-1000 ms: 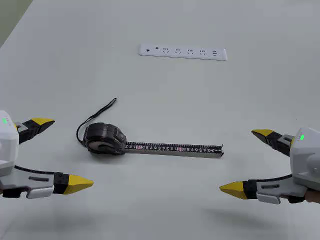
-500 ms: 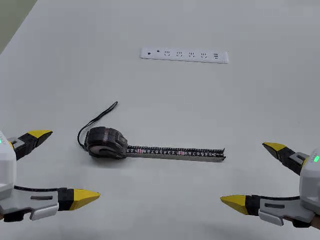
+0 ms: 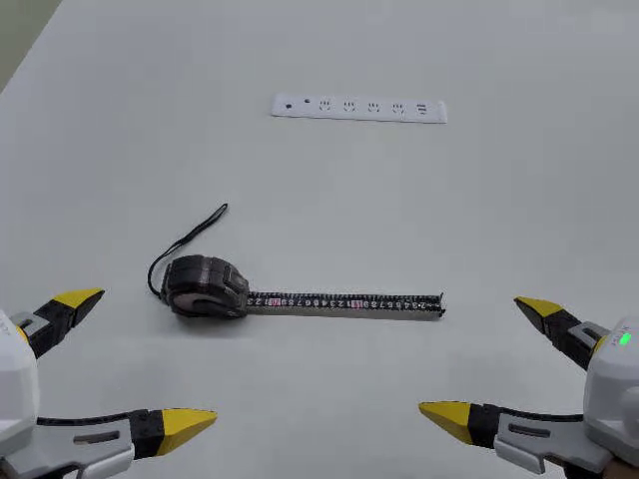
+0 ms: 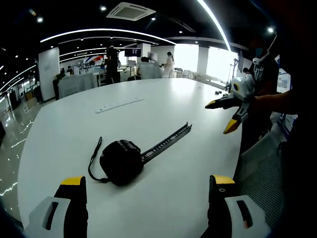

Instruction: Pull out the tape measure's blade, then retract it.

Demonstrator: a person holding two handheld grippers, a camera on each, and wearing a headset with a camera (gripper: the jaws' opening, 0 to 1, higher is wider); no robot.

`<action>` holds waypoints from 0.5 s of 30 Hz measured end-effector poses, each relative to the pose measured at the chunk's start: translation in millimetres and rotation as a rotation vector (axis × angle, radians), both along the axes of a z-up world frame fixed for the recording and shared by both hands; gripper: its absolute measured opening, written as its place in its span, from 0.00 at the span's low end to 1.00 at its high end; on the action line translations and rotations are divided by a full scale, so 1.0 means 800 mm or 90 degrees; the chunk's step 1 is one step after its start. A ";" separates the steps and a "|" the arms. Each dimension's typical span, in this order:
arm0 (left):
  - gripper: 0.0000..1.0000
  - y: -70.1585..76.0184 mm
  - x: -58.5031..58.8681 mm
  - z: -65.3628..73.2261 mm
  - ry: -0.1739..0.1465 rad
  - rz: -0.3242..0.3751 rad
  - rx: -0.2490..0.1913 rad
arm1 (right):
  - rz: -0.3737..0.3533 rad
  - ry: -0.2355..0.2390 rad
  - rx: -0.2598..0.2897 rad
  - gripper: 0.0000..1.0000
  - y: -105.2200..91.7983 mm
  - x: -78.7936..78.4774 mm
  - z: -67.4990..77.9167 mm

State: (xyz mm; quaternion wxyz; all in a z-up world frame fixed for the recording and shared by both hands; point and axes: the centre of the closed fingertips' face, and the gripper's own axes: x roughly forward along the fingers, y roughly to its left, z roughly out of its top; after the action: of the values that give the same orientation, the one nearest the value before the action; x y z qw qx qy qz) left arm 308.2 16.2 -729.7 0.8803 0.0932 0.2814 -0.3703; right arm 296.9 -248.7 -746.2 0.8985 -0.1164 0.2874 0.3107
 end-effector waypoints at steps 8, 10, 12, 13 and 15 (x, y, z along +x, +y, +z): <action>1.00 -0.004 -0.008 -0.001 0.003 0.027 -0.003 | -0.020 0.001 0.001 0.96 0.012 -0.014 -0.002; 1.00 -0.005 -0.010 0.003 0.000 0.052 -0.011 | -0.035 0.007 0.013 0.96 0.017 -0.020 -0.002; 1.00 -0.006 -0.011 0.002 0.003 0.060 -0.014 | -0.042 0.010 0.013 0.96 0.018 -0.022 -0.004; 1.00 -0.007 -0.012 0.002 0.003 0.064 -0.012 | -0.045 0.011 0.012 0.96 0.019 -0.023 -0.004; 1.00 -0.006 -0.013 0.001 0.005 0.078 -0.012 | -0.051 0.011 0.013 0.95 0.021 -0.025 -0.003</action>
State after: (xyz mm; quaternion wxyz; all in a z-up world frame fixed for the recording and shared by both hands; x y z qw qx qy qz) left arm 298.1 11.6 -729.1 0.9012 0.0660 0.2866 -0.3184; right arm 276.9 -231.9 -748.8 0.9090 -0.0933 0.2962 0.2780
